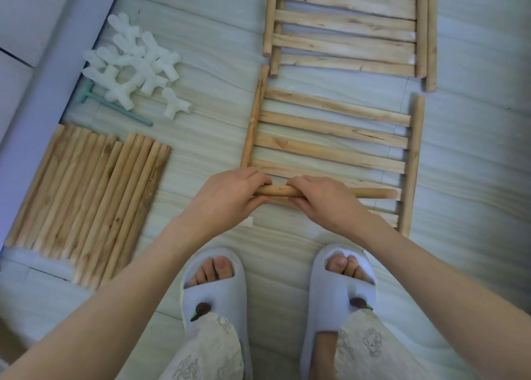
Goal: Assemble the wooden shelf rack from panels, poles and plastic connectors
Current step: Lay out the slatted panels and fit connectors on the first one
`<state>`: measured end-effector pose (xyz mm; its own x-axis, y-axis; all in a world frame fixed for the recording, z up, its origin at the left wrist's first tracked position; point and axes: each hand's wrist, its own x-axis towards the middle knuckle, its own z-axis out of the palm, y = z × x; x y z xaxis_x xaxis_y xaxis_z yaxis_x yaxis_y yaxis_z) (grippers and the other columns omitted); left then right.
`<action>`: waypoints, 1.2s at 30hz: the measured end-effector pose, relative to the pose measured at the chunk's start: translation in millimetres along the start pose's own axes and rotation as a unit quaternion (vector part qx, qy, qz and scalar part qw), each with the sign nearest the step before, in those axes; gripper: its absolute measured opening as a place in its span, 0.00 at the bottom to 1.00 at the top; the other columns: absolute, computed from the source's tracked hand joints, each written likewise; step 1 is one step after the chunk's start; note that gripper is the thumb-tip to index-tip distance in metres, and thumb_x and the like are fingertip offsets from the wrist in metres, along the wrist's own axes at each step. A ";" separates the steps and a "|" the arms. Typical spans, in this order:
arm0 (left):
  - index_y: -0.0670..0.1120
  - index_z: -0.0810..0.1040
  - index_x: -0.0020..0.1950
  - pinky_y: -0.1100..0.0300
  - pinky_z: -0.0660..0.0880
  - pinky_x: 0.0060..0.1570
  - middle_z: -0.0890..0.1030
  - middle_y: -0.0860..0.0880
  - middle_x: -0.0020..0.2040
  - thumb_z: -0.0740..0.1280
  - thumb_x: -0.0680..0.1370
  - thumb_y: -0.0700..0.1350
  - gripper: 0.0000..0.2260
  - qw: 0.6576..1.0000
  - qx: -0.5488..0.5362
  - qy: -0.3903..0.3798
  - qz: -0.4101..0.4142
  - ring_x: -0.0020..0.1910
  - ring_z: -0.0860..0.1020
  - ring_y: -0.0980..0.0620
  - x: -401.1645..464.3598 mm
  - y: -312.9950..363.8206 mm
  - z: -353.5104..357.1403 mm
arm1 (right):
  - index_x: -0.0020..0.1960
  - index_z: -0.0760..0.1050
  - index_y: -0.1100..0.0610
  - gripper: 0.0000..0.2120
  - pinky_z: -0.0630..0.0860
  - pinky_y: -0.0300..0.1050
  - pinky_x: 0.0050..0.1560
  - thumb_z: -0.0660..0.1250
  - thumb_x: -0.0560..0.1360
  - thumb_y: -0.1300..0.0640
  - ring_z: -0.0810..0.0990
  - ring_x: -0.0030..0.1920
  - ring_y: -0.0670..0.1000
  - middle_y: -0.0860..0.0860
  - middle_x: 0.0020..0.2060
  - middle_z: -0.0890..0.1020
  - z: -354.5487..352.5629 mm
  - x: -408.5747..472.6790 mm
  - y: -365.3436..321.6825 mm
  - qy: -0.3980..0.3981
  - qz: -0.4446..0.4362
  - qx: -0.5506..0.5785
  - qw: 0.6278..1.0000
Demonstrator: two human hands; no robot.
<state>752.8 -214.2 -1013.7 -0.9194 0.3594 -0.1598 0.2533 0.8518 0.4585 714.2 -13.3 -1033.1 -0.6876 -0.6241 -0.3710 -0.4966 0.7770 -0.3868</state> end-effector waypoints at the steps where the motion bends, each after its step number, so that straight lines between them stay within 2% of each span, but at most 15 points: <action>1: 0.47 0.74 0.63 0.59 0.69 0.42 0.76 0.50 0.53 0.66 0.77 0.50 0.16 0.999 -0.034 0.005 -0.007 0.49 0.75 0.50 -1.5 -3.7 1.9 | 0.61 0.70 0.53 0.13 0.70 0.50 0.43 0.57 0.79 0.51 0.77 0.51 0.57 0.51 0.51 0.78 1.9 -2.9 1.3 0.001 0.012 0.001 1.000; 3: 0.48 0.67 0.70 0.60 0.70 0.51 0.72 0.51 0.58 0.68 0.75 0.51 0.25 0.987 -0.141 0.000 -0.077 0.53 0.73 0.52 -8.5 -14.5 8.1 | 0.58 0.70 0.54 0.11 0.69 0.48 0.40 0.57 0.79 0.50 0.78 0.48 0.57 0.51 0.48 0.79 6.9 -9.8 10.5 0.009 0.057 -0.010 0.998; 5: 0.50 0.59 0.74 0.65 0.68 0.51 0.66 0.53 0.60 0.71 0.73 0.50 0.33 0.952 -0.240 -0.028 -0.190 0.53 0.71 0.55 -19.6 -25.1 17.2 | 0.53 0.71 0.54 0.11 0.67 0.46 0.37 0.57 0.79 0.47 0.78 0.46 0.56 0.51 0.44 0.80 10.1 -17.8 22.2 0.021 0.108 -0.012 0.994; 7: 0.52 0.58 0.74 0.67 0.68 0.49 0.65 0.51 0.61 0.72 0.72 0.48 0.35 0.929 -0.267 -0.069 -0.248 0.51 0.72 0.53 -30.2 -33.5 31.2 | 0.48 0.72 0.54 0.14 0.66 0.45 0.36 0.59 0.78 0.43 0.79 0.44 0.56 0.51 0.40 0.81 13.3 -24.7 31.7 0.024 0.135 0.003 0.991; 10: 0.55 0.62 0.70 0.75 0.69 0.44 0.68 0.48 0.58 0.76 0.69 0.46 0.34 0.918 -0.302 -0.117 -0.230 0.47 0.73 0.54 -35.7 -38.3 43.4 | 0.41 0.71 0.52 0.17 0.67 0.45 0.35 0.60 0.75 0.38 0.78 0.41 0.55 0.50 0.34 0.79 18.5 -30.7 37.3 -0.006 0.139 0.028 0.990; 12: 0.58 0.64 0.66 0.74 0.70 0.45 0.68 0.47 0.55 0.77 0.67 0.47 0.33 0.916 -0.304 -0.157 -0.211 0.49 0.73 0.52 -34.3 -37.8 46.2 | 0.37 0.67 0.50 0.19 0.64 0.44 0.33 0.58 0.74 0.34 0.76 0.36 0.53 0.47 0.28 0.74 20.1 -33.0 37.3 -0.024 0.136 0.038 0.990; 14: 0.56 0.68 0.61 0.71 0.71 0.45 0.70 0.47 0.54 0.75 0.69 0.45 0.25 0.925 -0.276 -0.166 -0.202 0.49 0.74 0.50 -33.6 -35.3 47.2 | 0.33 0.65 0.48 0.21 0.62 0.44 0.32 0.56 0.72 0.31 0.72 0.33 0.51 0.44 0.25 0.70 19.7 -35.4 36.9 -0.036 0.140 0.034 0.989; 17: 0.56 0.72 0.53 0.70 0.72 0.42 0.74 0.48 0.52 0.70 0.74 0.42 0.13 0.923 -0.311 -0.070 -0.218 0.45 0.76 0.56 -33.7 -31.4 42.0 | 0.31 0.62 0.48 0.24 0.61 0.43 0.30 0.53 0.71 0.29 0.71 0.31 0.50 0.45 0.24 0.69 17.8 -40.0 36.6 -0.042 0.136 0.009 0.990; 18: 0.57 0.73 0.51 0.71 0.72 0.41 0.76 0.50 0.51 0.69 0.74 0.42 0.12 0.910 -0.342 -0.029 -0.231 0.43 0.76 0.59 -32.7 -30.2 37.5 | 0.30 0.62 0.48 0.24 0.61 0.43 0.30 0.52 0.71 0.29 0.72 0.31 0.50 0.45 0.25 0.70 16.5 -41.2 35.9 -0.040 0.135 0.010 0.990; 20: 0.58 0.74 0.51 0.72 0.71 0.39 0.78 0.50 0.49 0.68 0.75 0.43 0.11 0.892 -0.379 0.022 -0.244 0.42 0.77 0.58 -29.2 -27.8 29.1 | 0.30 0.63 0.48 0.24 0.64 0.43 0.31 0.51 0.71 0.29 0.74 0.33 0.51 0.46 0.27 0.74 12.6 -41.4 33.7 -0.035 0.136 0.023 0.990; 22: 0.58 0.75 0.51 0.70 0.71 0.39 0.78 0.49 0.49 0.67 0.76 0.45 0.09 0.891 -0.381 0.032 -0.246 0.44 0.77 0.51 -25.2 -23.2 23.5 | 0.30 0.65 0.48 0.24 0.68 0.45 0.35 0.51 0.70 0.29 0.75 0.34 0.51 0.47 0.28 0.75 6.7 -40.0 30.4 -0.023 0.138 0.026 0.990; 25: 0.59 0.73 0.48 0.61 0.72 0.42 0.77 0.51 0.48 0.65 0.77 0.46 0.06 0.888 -0.381 0.049 -0.253 0.46 0.75 0.46 -19.4 -15.3 18.2 | 0.29 0.64 0.48 0.26 0.64 0.44 0.33 0.49 0.69 0.28 0.73 0.33 0.51 0.46 0.26 0.73 -5.1 -38.6 26.3 0.005 0.136 0.009 0.991; 30: 0.62 0.72 0.44 0.61 0.73 0.37 0.77 0.56 0.44 0.61 0.77 0.49 0.07 0.863 -0.396 0.097 -0.299 0.38 0.74 0.58 -7.1 -5.7 7.6 | 0.30 0.65 0.49 0.29 0.64 0.44 0.31 0.44 0.64 0.25 0.73 0.31 0.50 0.46 0.24 0.72 -25.6 -38.9 22.2 0.041 0.127 0.009 0.991; 33: 0.60 0.73 0.44 0.56 0.73 0.39 0.77 0.52 0.41 0.60 0.76 0.52 0.04 0.835 -0.412 0.139 -0.336 0.37 0.74 0.55 4.7 1.4 -7.7 | 0.29 0.63 0.48 0.29 0.62 0.42 0.29 0.40 0.62 0.24 0.71 0.28 0.49 0.45 0.22 0.70 -40.2 -35.4 18.5 0.075 0.111 -0.002 0.991; 36: 0.57 0.74 0.43 0.55 0.73 0.42 0.79 0.53 0.40 0.61 0.75 0.56 0.05 0.821 -0.415 0.155 -0.359 0.38 0.75 0.55 19.2 6.4 -29.2 | 0.29 0.64 0.48 0.30 0.61 0.42 0.29 0.40 0.63 0.24 0.71 0.28 0.49 0.46 0.22 0.71 -60.7 -33.6 15.6 0.103 0.104 -0.009 0.989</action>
<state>728.0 -213.0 -988.3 -0.8070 -0.3468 -0.4781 -0.5620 0.2022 0.8020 697.5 24.8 -975.5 -0.8685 -0.4216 -0.2608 -0.3402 0.8895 -0.3049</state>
